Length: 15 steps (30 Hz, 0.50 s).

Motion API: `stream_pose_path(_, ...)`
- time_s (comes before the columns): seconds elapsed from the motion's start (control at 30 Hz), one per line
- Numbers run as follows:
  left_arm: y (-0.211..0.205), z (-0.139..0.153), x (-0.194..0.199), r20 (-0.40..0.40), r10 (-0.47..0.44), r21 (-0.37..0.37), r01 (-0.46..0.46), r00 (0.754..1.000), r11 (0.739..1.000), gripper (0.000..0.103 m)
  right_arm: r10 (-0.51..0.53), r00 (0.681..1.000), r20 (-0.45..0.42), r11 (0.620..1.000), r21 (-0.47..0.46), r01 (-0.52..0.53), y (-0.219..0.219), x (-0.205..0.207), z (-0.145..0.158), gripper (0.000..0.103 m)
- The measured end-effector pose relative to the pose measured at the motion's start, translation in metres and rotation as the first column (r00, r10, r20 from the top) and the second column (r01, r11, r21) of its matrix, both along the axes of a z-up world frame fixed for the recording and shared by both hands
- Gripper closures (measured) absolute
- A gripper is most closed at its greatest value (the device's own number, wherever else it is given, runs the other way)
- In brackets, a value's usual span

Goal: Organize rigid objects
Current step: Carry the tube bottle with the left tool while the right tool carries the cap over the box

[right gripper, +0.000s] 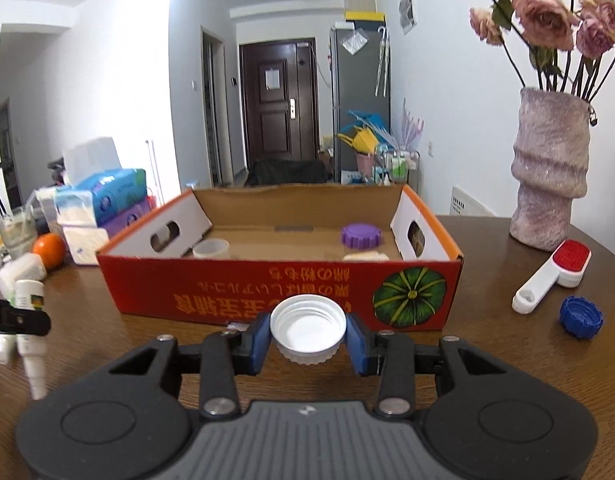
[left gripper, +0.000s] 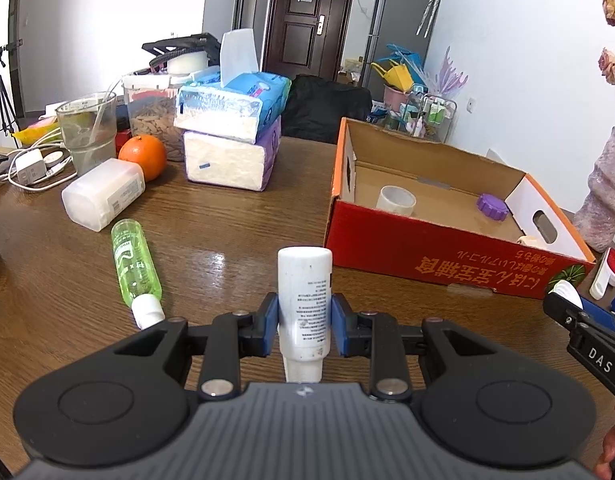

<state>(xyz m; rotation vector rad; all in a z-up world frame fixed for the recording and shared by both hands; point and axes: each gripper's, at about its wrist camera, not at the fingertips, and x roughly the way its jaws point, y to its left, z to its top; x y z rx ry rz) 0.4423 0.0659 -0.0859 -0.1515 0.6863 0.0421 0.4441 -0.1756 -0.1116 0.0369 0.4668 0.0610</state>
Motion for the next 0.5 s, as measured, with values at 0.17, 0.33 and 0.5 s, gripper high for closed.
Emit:
stream_pose_path(0.17,-0.003,0.008,-0.006,0.028,-0.009,0.004,0.009,1.0,1.0,0.075,0.009,0.999,0.036,1.0,0.012,-0.009,0.0,-0.009,0.009,0.064)
stream_pose_path(0.33,-0.008,0.018,-0.014,0.061,-0.014,0.014,0.013,0.998,1.0,0.075,0.018,0.998,0.065,1.0,0.02,-0.019,0.001,-0.016,0.017,0.064)
stream_pose_path(0.5,-0.012,0.028,-0.019,0.091,-0.015,0.026,0.012,0.996,1.0,0.075,0.021,0.995,0.093,0.999,0.024,-0.023,0.001,-0.021,0.024,0.064)
